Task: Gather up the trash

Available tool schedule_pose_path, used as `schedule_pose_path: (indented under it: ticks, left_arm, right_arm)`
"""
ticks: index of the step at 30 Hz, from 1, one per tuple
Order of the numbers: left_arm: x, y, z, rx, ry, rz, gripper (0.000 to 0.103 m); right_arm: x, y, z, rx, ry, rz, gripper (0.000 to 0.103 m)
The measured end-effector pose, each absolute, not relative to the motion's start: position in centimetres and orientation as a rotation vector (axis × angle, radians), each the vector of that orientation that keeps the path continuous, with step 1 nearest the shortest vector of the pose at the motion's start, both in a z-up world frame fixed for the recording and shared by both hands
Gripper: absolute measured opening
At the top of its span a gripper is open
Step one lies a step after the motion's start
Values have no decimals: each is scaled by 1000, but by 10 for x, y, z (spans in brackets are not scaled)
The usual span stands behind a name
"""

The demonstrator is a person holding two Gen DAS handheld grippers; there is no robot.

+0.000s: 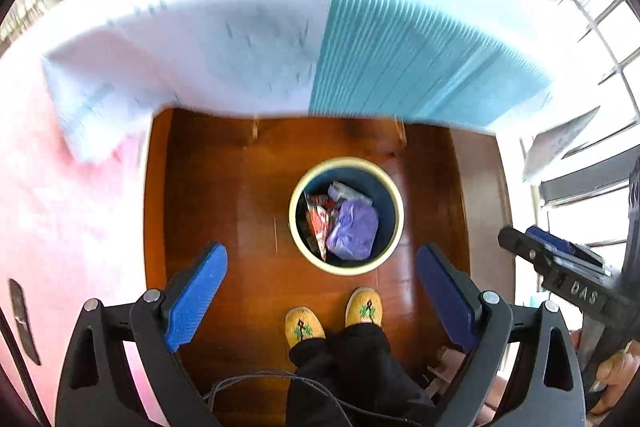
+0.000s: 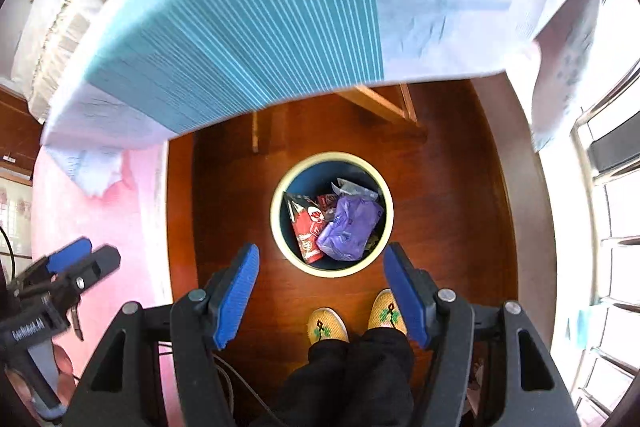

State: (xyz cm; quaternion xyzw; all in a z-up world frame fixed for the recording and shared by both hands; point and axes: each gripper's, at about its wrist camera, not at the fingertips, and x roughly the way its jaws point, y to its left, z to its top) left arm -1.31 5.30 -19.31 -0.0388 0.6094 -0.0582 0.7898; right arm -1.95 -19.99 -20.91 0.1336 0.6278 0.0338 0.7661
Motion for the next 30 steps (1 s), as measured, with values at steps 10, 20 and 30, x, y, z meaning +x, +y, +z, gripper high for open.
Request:
schedule_pose_path:
  ticks: [10, 20, 30]
  left_arm:
    - [-6, 47, -75, -90, 1131, -129, 95]
    - [-9, 33, 3, -95, 1021, -148, 95]
    - [-14, 19, 40, -82, 960, -116, 95]
  right_arm:
    - [-17, -200, -104, 244, 1226, 141, 65]
    - [-13, -206, -15, 249, 1089, 175, 65]
    - [-19, -202, 33, 252, 1004, 198, 65]
